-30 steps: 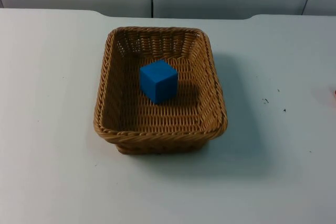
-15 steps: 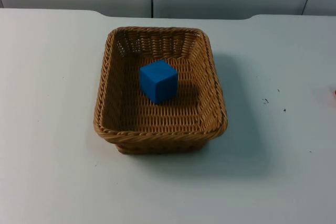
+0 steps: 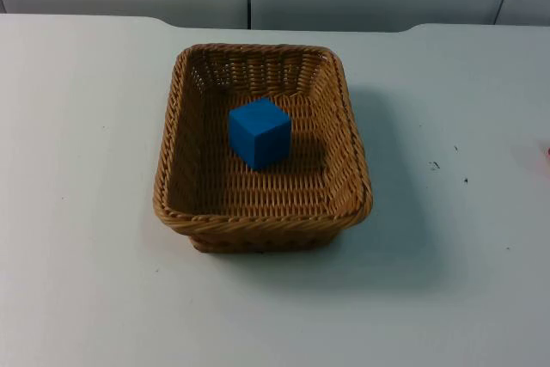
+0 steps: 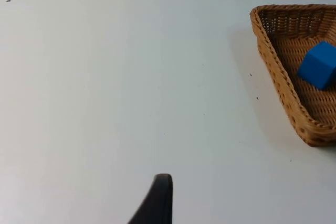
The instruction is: Pick up the basket with the left hand and place the blue cube into the basket with the right hand.
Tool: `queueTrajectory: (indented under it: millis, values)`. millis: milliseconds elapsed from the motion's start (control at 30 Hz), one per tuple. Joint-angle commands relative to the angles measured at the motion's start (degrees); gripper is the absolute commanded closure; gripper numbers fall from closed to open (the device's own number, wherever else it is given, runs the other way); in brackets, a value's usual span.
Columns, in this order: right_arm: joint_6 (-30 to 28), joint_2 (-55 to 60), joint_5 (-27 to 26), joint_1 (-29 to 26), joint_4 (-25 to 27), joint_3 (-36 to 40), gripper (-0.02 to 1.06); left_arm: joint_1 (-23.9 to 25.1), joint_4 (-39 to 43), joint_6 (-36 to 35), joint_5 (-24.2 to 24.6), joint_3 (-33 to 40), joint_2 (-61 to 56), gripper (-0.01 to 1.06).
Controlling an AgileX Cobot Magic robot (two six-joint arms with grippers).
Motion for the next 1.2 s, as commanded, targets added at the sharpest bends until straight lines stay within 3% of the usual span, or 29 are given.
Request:
queueTrajectory:
  millis: [0, 133, 933, 1167]
  values:
    - [-0.4, -0.2, -0.2, 0.1, -0.3, 0.5, 0.18, -1.0, 0.1, -0.5, -0.8, 0.3, -0.2, 0.17]
    - [-0.4, -0.2, -0.2, 0.1, -0.3, 0.5, 0.03, -2.1, 0.1, -0.5, -0.8, 0.3, -0.2, -0.01]
    - [-0.3, -0.2, -0.2, -0.7, -0.3, 0.5, 0.00, -2.2, 0.1, -0.5, -0.8, 0.3, -0.2, 0.00]
    - [-0.3, -0.2, -0.2, -13.0, -0.3, 0.5, 0.00, -2.4, 0.1, -0.5, -0.8, 0.3, -0.2, 0.00]
